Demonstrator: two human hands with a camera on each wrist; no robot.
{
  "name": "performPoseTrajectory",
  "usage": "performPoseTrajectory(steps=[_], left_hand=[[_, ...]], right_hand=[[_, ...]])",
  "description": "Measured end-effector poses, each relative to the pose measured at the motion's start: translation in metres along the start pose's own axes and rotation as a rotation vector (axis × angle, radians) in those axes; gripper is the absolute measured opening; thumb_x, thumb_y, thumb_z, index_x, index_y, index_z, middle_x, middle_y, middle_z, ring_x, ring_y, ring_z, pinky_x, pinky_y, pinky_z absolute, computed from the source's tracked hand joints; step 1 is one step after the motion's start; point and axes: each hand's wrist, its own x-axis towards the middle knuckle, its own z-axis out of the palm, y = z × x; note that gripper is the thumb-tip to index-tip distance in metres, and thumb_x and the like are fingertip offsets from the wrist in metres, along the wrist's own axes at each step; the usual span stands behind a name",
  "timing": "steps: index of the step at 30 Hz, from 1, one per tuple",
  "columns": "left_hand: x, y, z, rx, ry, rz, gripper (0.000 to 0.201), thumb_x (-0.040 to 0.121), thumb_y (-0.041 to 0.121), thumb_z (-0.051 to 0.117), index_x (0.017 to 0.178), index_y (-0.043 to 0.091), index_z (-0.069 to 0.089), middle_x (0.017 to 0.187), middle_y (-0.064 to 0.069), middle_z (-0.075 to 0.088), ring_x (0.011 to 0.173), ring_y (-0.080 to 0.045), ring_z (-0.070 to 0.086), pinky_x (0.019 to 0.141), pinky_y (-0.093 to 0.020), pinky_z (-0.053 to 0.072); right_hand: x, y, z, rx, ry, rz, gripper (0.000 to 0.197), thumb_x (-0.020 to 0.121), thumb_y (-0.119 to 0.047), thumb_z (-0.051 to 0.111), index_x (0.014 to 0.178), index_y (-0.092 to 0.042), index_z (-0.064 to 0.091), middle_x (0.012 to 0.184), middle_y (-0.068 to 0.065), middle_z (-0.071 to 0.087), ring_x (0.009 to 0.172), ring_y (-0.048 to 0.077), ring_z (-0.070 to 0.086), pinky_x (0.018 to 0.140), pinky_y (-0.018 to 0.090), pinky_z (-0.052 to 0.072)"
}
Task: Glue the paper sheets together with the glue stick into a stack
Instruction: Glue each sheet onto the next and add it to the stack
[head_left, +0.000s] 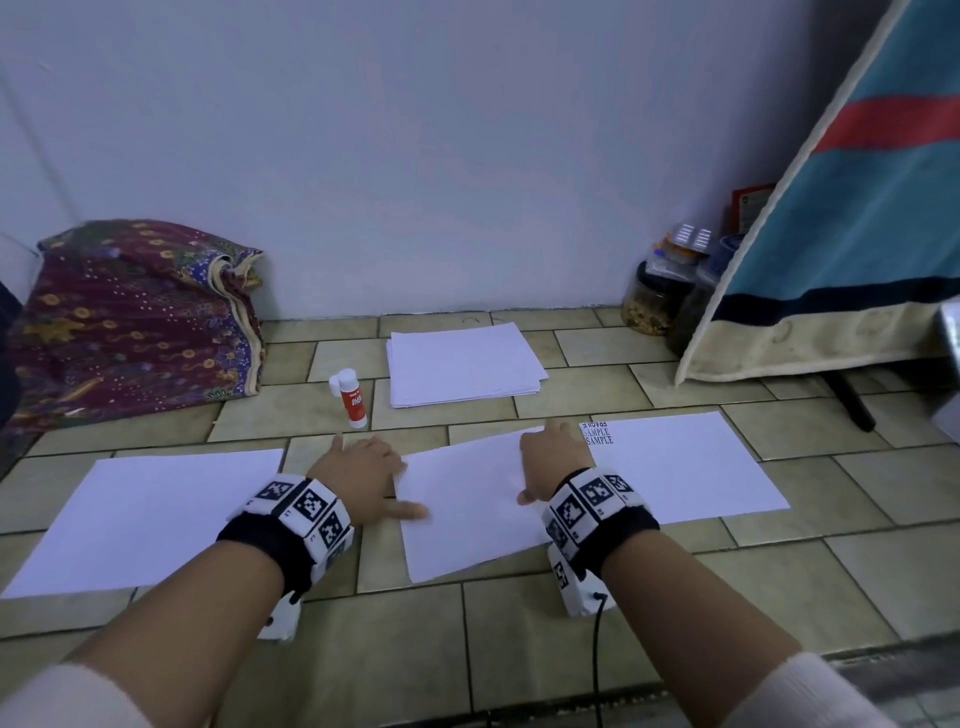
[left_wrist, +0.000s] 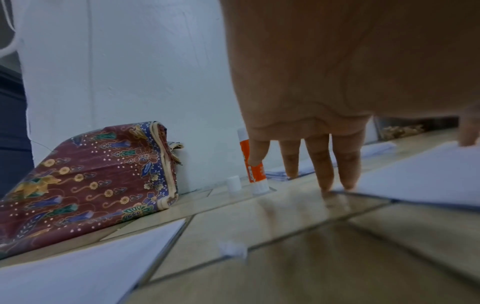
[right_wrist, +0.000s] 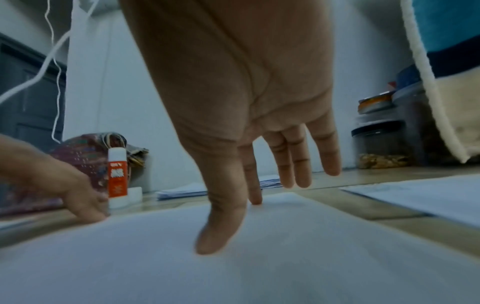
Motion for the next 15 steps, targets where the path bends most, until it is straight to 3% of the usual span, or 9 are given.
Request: performPoseTrajectory(steps=[2,4,7,11,13,15], left_hand=[[0.001,0.002,-0.006,0.011,0.087,0.019,0.059,0.088,0.068,0.042,0.123,0.023,0.055,0.126,0.001,0.052,0.122,-0.018,0.046,0.105,-0.039,0.032],[0.003,0.011,-0.005,-0.032,0.16,0.082,0.043,0.091,0.055,0.05,0.122,0.026,0.057,0.123,0.003,0.051,0.117,-0.018,0.048,0.096,-0.036,0.041],[0.002,0.031,0.003,-0.06,0.157,0.113,0.053,0.088,0.047,0.059,0.133,0.021,0.05,0.135,0.003,0.041,0.123,-0.017,0.041,0.099,-0.034,0.041],[-0.002,0.035,0.011,-0.07,0.151,0.056,0.065,0.08,0.05,0.07,0.129,0.016,0.045,0.138,-0.002,0.035,0.123,-0.019,0.039,0.097,-0.034,0.043],[-0.005,0.031,0.013,-0.097,0.14,0.041,0.072,0.073,0.052,0.075,0.128,0.017,0.044,0.142,-0.003,0.031,0.126,-0.02,0.037,0.098,-0.035,0.043],[-0.005,0.03,0.015,-0.097,0.097,0.009,0.097,0.067,0.054,0.079,0.141,0.012,0.032,0.156,-0.008,0.016,0.14,-0.023,0.025,0.11,-0.039,0.034]], right_hand=[[-0.005,-0.011,0.0,-0.006,-0.019,-0.071,0.039,0.087,-0.024,0.065,0.121,-0.009,0.052,0.13,0.011,0.047,0.123,0.028,0.042,0.1,0.035,0.04],[-0.009,-0.023,-0.001,0.011,0.0,-0.19,0.023,0.092,-0.012,0.052,0.115,-0.01,0.053,0.13,0.011,0.051,0.122,0.027,0.044,0.099,0.034,0.037],[-0.015,-0.041,-0.001,0.067,0.01,-0.286,0.046,0.093,-0.022,0.056,0.137,-0.01,0.046,0.137,0.01,0.047,0.129,0.027,0.04,0.106,0.034,0.031],[-0.022,-0.057,0.002,0.087,0.016,-0.088,0.075,0.079,-0.047,0.072,0.137,-0.013,0.037,0.135,0.011,0.039,0.131,0.029,0.03,0.101,0.043,0.036],[-0.021,-0.062,0.004,0.112,-0.007,-0.086,0.08,0.076,-0.044,0.076,0.136,-0.011,0.035,0.136,0.01,0.037,0.13,0.029,0.031,0.099,0.044,0.04],[-0.018,-0.067,0.003,0.129,-0.019,-0.211,0.086,0.072,-0.036,0.081,0.138,-0.01,0.034,0.137,0.011,0.037,0.129,0.029,0.032,0.101,0.043,0.043]])
